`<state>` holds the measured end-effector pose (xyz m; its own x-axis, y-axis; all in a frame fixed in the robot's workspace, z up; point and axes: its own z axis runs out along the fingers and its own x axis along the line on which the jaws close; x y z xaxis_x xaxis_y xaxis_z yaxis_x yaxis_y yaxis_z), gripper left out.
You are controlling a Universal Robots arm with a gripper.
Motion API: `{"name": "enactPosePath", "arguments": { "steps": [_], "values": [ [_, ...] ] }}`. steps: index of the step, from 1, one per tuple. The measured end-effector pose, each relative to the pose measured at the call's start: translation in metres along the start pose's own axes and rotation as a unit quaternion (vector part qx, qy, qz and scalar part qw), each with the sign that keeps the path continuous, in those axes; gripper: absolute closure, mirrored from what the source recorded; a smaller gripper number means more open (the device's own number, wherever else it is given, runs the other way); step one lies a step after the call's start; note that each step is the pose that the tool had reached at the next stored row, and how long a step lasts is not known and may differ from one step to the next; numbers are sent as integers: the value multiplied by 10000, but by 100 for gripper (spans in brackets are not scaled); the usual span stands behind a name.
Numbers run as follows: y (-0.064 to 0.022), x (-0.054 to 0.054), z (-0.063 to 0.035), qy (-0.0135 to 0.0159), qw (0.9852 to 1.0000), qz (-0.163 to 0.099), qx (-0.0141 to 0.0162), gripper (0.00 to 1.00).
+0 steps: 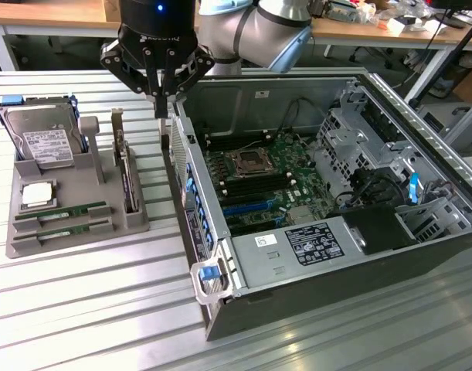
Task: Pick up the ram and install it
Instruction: 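Reach for the ram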
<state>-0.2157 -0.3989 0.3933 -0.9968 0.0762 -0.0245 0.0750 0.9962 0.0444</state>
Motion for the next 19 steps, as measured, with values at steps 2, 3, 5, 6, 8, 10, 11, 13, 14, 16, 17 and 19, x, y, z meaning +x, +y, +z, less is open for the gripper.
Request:
{"name": "enactPosePath", "arguments": {
  "steps": [2, 3, 5, 6, 8, 10, 11, 13, 14, 16, 17, 19],
  "values": [
    [-2, 30, -1, 0, 10000, 0, 0, 89],
    [-3, 40, -1, 0, 10000, 0, 0, 89],
    [-5, 62, -2, 0, 10000, 0, 0, 89],
    [-6, 75, -2, 0, 10000, 0, 0, 89],
    [-8, 100, -3, 0, 10000, 0, 0, 89],
    [-11, 152, -4, 0, 10000, 0, 0, 89],
    [-13, 177, -5, 0, 10000, 0, 0, 89],
    [-16, 218, -6, 0, 10000, 0, 1, 89],
    [-17, 233, -7, 0, 10000, 0, 1, 89],
    [-20, 264, -7, 0, 10000, 0, 0, 89],
    [-21, 287, -8, 0, 10000, 0, 0, 89],
    [-24, 318, -9, 0, 10000, 0, 0, 89]
  ]
}}
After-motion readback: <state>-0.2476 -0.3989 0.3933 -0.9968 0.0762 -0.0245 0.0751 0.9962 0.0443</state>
